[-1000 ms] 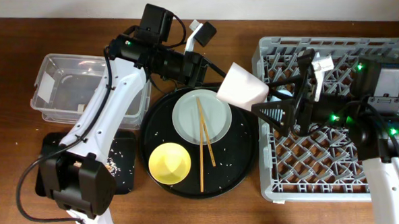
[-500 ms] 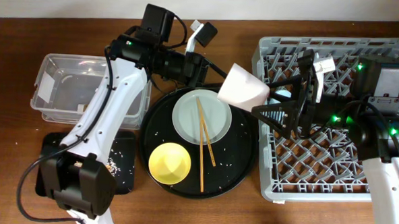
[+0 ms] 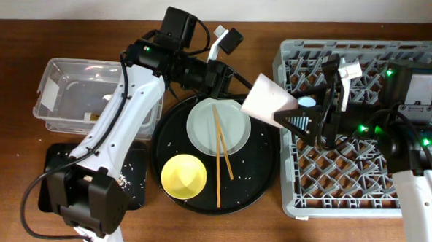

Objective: Sort waste into correct bins and load items into the dishwasher rack
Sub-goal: 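Hand the pink cup from the left gripper to the right gripper, then place the pink cup upside down in the rack with the right gripper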

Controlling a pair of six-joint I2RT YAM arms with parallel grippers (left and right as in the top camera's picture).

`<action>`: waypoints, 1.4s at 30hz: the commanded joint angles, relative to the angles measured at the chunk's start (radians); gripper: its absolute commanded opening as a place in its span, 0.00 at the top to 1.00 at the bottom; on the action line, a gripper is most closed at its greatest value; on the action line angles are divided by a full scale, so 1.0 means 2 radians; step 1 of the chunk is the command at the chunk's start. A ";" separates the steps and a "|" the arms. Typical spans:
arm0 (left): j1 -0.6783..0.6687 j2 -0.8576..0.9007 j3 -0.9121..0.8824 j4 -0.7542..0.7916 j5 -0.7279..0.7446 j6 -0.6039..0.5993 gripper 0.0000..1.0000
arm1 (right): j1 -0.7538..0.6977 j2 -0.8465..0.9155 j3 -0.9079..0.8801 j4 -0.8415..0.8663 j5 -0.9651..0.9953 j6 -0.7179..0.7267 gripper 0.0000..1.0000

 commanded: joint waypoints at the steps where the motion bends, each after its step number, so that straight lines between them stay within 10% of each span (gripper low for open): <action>1: 0.000 -0.008 0.006 0.001 0.007 0.010 1.00 | -0.001 0.001 0.008 -0.003 0.037 -0.005 0.38; 10: -0.005 -0.008 0.006 0.001 0.005 0.010 1.00 | -0.001 0.002 0.008 -0.020 0.040 -0.005 0.32; 22: -0.009 -0.008 0.006 0.000 0.000 0.010 0.99 | -0.001 0.008 0.008 0.019 0.040 -0.004 0.47; 42: 0.042 -0.008 0.006 -0.021 -0.131 0.009 0.71 | -0.002 0.008 0.008 0.033 0.065 -0.003 0.47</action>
